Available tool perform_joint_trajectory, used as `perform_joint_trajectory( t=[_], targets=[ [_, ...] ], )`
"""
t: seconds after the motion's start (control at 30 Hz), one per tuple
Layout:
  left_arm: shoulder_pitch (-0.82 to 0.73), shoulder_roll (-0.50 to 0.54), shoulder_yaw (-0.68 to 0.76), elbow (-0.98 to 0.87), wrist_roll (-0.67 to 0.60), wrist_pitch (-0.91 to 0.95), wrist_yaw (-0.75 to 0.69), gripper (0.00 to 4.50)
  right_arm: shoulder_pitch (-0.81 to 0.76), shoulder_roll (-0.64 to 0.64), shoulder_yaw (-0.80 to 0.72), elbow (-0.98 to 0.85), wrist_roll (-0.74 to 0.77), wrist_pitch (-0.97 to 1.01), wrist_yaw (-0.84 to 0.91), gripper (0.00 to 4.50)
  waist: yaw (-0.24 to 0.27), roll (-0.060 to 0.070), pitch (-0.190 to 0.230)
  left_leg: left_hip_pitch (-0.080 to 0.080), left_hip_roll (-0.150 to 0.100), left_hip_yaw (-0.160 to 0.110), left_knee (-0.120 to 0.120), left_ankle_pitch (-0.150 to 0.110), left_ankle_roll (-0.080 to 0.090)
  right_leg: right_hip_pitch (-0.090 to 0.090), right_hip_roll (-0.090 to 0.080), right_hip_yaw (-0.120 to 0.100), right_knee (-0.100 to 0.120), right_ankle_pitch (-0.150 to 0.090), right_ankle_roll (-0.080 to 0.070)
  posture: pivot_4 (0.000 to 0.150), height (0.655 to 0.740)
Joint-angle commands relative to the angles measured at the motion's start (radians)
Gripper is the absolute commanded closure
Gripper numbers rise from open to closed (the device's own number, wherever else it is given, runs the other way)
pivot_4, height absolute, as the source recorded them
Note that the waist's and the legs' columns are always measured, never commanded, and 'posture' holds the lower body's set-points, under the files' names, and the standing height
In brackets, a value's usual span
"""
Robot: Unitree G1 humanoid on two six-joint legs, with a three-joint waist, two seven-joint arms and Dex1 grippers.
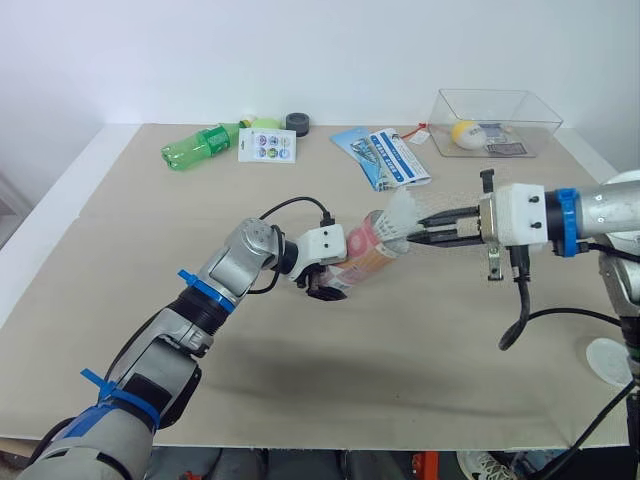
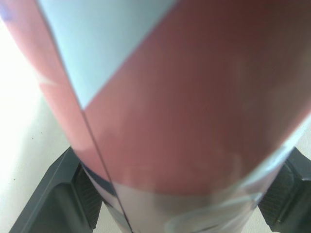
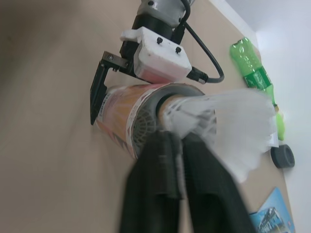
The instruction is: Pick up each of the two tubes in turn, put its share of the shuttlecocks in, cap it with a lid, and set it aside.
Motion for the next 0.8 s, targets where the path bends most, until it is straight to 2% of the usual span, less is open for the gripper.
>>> perform_joint_trajectory(
  t=[0.03,0.17,0.23,0.27,0.3,0.37,0.47,0.5,0.53,0.57,0.8],
  targets=[
    [0.009,0.011,0.005,-0.028,0.012,0.02,0.012,0.81,-0.057,0.003,-0.02,-0.01,0.035,0.045,0.021,1.8,0.0,0.0,0.0,0.0,0.0,0.0,0.0,0.0,0.0,0.0,0.0,0.0,0.0,0.0,0.0,0.15,0.74],
    [0.012,0.017,0.003,-0.04,0.013,0.026,0.013,0.81,-0.127,0.003,-0.071,-0.028,0.151,0.228,-0.001,0.03,0.0,0.0,0.0,0.0,0.0,0.0,0.0,0.0,0.0,0.0,0.0,0.0,0.0,0.0,0.0,0.15,0.74],
    [0.012,0.016,0.002,-0.042,0.013,0.023,0.013,0.81,-0.184,0.013,-0.094,0.016,0.181,0.308,-0.044,0.03,0.0,0.0,0.0,-0.001,0.0,0.0,0.0,0.0,0.0,0.0,0.0,0.0,0.0,0.0,-0.001,0.15,0.74],
    [0.013,0.015,0.001,-0.045,0.012,0.02,0.012,0.81,-0.209,0.011,-0.077,0.074,0.131,0.264,-0.038,0.03,0.0,0.0,0.0,-0.001,0.0,0.0,0.0,0.0,0.0,-0.001,0.0,0.0,0.0,0.0,-0.001,0.15,0.74],
    [0.013,0.013,-0.001,-0.047,0.011,0.018,0.01,0.81,-0.226,0.008,-0.062,0.115,0.092,0.228,-0.029,0.62,0.0,0.0,0.0,0.0,0.001,0.0,0.0,0.0,0.0,-0.001,0.0,0.0,0.0,0.0,-0.001,0.15,0.74],
    [0.012,0.009,-0.008,-0.048,0.012,0.009,0.007,0.81,-0.247,0.003,-0.001,0.179,0.012,0.149,0.019,1.54,0.0,-0.001,0.001,0.0,0.001,0.0,0.0,0.0,0.0,0.0,0.0,-0.001,0.0,0.0,-0.002,0.15,0.74],
    [0.01,0.002,-0.01,-0.045,0.012,0.004,0.01,0.81,-0.258,0.025,0.073,0.188,-0.03,0.12,0.094,2.87,0.0,-0.001,0.001,0.0,0.001,0.001,0.0,0.0,0.0,-0.001,0.0,-0.001,0.0,-0.001,-0.001,0.15,0.74],
    [0.009,0.0,-0.01,-0.044,0.013,0.002,0.011,0.81,-0.26,0.038,0.095,0.192,-0.049,0.098,0.11,3.55,0.0,-0.001,0.001,0.0,0.001,0.001,-0.001,0.0,0.0,-0.001,0.0,-0.001,0.0,-0.001,-0.001,0.15,0.74],
    [0.009,-0.001,-0.01,-0.043,0.013,0.001,0.013,0.81,-0.261,0.051,0.116,0.197,-0.064,0.082,0.125,3.81,0.0,-0.001,0.001,0.0,0.001,0.0,-0.001,0.0,0.0,-0.001,0.0,-0.001,0.0,0.0,-0.001,0.15,0.74],
    [0.01,-0.003,-0.01,-0.042,0.013,0.001,0.013,0.81,-0.263,0.068,0.136,0.208,-0.081,0.062,0.136,4.43,0.0,-0.001,0.001,0.0,0.001,0.0,-0.001,0.0,0.0,-0.001,0.0,-0.001,0.0,0.0,0.001,0.15,0.74],
    [0.009,-0.007,-0.007,-0.043,0.015,0.0,0.013,0.81,-0.325,0.167,0.235,0.324,-0.19,-0.065,0.189,4.48,0.001,-0.001,0.001,-0.001,0.0,0.0,-0.001,0.0,0.0,-0.001,0.0,-0.001,0.0,0.002,0.003,0.15,0.74]
  ],
)
